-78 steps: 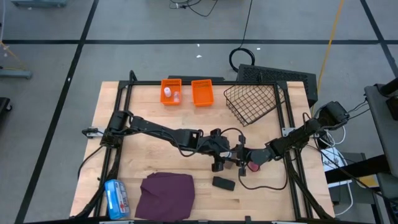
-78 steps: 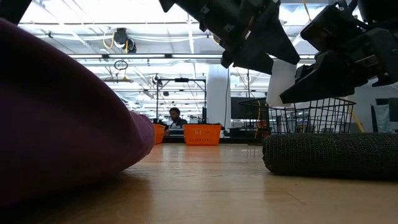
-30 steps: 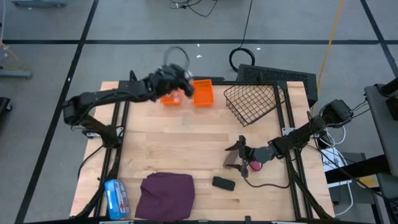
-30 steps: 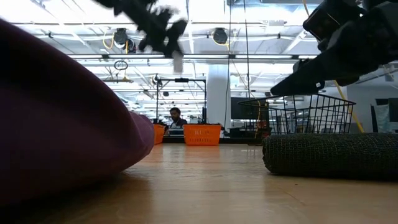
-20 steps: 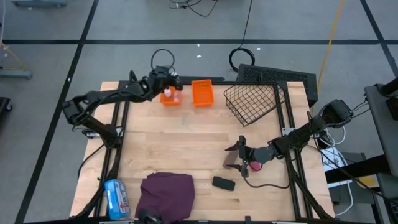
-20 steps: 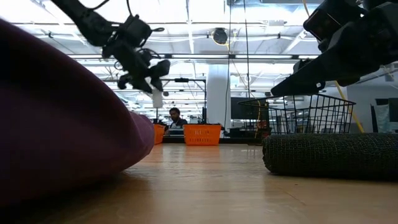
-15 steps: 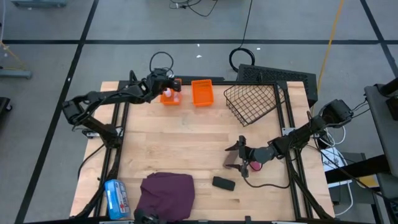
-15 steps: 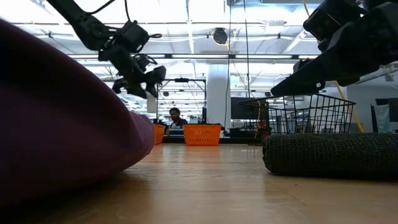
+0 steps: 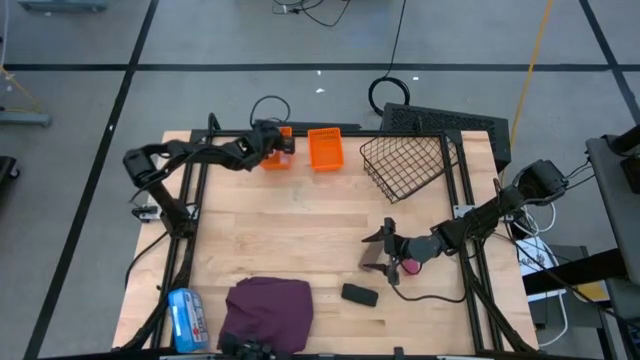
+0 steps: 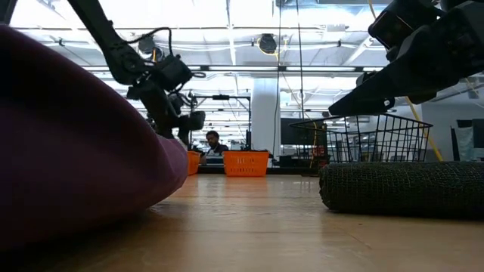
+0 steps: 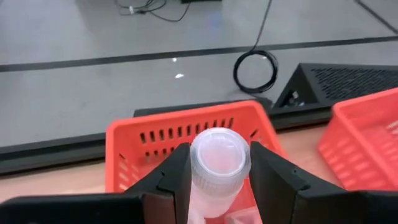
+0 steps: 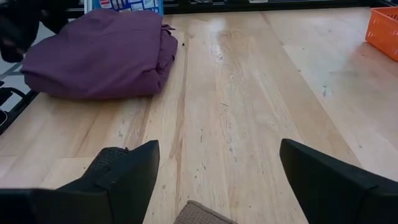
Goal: Pick & Place Medicine items
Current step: Put the transparent pill bottle into the left orange bin, then put the pink bandage into the right orange bin
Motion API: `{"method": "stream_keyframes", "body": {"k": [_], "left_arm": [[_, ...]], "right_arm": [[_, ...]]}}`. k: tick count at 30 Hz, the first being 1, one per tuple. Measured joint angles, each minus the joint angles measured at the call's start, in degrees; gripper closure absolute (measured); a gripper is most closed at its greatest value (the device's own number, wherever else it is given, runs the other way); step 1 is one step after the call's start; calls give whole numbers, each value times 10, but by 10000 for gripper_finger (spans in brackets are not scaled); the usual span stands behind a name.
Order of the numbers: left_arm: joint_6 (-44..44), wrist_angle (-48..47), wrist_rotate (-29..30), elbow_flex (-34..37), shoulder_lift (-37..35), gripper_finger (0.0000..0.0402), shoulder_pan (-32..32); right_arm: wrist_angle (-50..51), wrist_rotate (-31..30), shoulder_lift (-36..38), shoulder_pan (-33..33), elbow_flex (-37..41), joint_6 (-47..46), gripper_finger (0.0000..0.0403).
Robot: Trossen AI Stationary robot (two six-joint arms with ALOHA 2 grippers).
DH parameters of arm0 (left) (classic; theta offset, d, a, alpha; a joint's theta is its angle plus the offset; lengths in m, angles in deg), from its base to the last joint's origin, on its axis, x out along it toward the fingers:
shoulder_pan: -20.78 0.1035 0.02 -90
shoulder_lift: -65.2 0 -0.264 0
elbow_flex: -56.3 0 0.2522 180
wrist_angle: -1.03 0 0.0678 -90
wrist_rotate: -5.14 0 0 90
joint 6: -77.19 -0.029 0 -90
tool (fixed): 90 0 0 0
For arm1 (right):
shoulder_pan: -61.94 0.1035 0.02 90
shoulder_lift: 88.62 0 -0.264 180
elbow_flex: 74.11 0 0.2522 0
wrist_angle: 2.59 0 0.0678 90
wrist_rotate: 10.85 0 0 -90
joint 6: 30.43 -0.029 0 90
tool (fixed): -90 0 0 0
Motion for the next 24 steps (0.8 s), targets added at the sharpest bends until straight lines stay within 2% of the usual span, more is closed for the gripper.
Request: {"method": "stream_keyframes", "body": {"k": [10,17,21,24], "left_arm": [[0,7,9,0,15,265,0],[-1,5,22,0,15,145,0],[-3,8,22,0,15,111,0],[-4,11,22,0,14,97,0]], "right_arm": [[2,0,0,0,0,2,85],[3,0,0,0,0,0,85],[12,1,0,1,0,-71,85],[13,1,0,1,0,-79,84]]}}
